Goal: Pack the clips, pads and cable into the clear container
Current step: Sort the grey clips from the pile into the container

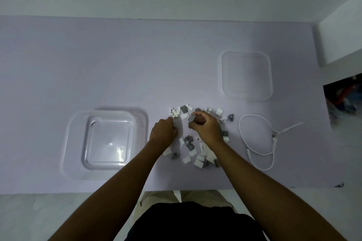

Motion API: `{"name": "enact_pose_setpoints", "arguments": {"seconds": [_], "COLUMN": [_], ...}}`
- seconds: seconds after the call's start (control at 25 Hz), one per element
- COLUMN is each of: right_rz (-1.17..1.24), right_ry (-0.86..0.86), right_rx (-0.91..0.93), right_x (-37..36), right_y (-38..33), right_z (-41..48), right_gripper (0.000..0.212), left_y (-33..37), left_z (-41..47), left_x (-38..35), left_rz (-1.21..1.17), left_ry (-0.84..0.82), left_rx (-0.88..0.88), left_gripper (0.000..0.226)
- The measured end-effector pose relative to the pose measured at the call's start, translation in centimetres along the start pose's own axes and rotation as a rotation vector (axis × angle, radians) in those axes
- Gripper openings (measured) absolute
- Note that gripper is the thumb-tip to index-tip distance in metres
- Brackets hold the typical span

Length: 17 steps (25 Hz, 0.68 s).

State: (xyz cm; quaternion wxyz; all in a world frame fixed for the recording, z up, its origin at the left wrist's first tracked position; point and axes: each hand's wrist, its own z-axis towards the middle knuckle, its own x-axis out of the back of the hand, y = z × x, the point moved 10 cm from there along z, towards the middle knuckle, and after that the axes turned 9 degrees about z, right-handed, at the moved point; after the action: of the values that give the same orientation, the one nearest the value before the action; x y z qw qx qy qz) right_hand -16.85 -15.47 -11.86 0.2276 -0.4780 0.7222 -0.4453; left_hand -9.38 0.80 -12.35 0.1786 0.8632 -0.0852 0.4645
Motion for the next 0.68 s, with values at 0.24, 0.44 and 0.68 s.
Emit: {"name": "enact_pose_setpoints", "arguments": {"seconds": [0.24,0.44,0.68], "right_rz": [1.041,1.076,0.515], "right_ry": [-0.384,-0.562,0.042], "right_rx": [-0.418,-0.441,-0.417], "right_x": [-1.8,-2.1,2.9], "right_y": [-0.2,-1.1,2.4], "right_z": [-2.3,-3.3,-0.2], "right_gripper": [0.039,0.033,0.035], "left_y": [0.1,2.5,2.3], "left_z": [-0.6,-1.4,0.2], "left_x": [-1.8,-1.3,-1.5], "left_rz": [-1.175,-1.57,-1.326], "left_ry": [-0.388,-0.652,-0.536], "left_rx": [0.291,0.252,0.244], "left_gripper": [0.033,0.018,0.034]}}
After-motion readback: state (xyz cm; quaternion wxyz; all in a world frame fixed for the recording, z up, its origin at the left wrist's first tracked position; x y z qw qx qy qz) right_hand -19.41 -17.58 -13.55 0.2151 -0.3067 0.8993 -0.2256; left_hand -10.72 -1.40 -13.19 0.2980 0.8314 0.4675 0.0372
